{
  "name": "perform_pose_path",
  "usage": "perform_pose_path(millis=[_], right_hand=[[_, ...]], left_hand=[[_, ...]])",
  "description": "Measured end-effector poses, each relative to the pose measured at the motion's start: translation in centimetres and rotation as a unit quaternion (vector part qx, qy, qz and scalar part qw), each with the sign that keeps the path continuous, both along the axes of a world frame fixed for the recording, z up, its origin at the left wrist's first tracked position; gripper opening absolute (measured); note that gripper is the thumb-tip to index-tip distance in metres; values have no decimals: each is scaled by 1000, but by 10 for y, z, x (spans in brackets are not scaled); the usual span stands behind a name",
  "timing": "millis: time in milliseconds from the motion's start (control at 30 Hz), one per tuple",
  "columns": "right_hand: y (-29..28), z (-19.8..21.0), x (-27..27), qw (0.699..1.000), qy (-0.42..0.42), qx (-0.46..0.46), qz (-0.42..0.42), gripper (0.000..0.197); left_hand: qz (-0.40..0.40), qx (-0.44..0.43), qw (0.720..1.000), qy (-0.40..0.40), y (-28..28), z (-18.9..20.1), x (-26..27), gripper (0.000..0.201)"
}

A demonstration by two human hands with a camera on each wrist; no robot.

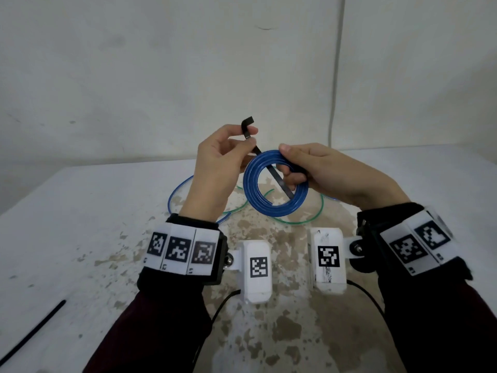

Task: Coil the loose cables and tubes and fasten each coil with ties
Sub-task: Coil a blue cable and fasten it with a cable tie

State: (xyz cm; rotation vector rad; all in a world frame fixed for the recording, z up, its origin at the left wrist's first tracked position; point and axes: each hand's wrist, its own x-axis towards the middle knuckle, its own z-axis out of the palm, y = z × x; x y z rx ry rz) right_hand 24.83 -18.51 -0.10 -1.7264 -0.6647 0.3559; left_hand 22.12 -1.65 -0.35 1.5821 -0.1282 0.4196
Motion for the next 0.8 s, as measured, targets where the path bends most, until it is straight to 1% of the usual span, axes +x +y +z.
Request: perform_pose_path(millis=[33,167,300,433,667,800], right_hand=[[1,0,0,1000,-12,-8,-5,39],[3,-1,0,998,-52,-17,-32,39],[5,0,0,995,-88,-33,-36,41],[6,0,-1,993,-108,-44,-21,43],[6,2,-4,992,-108,-65,-28,43],[11,0,-7,994,-79,-66,-42,40]], left_hand=[[-2,-4,1000,8,0,1,0,13],[-33,12,999,35,-4,4,-2,21],[-82,5,995,53,-9,7,-6,19],[-124,47,988,77,-10,5,-9,19],[-111,91,988,58,-3,4,-8,18],[-104,70,990,58,-3,1,-6,9]])
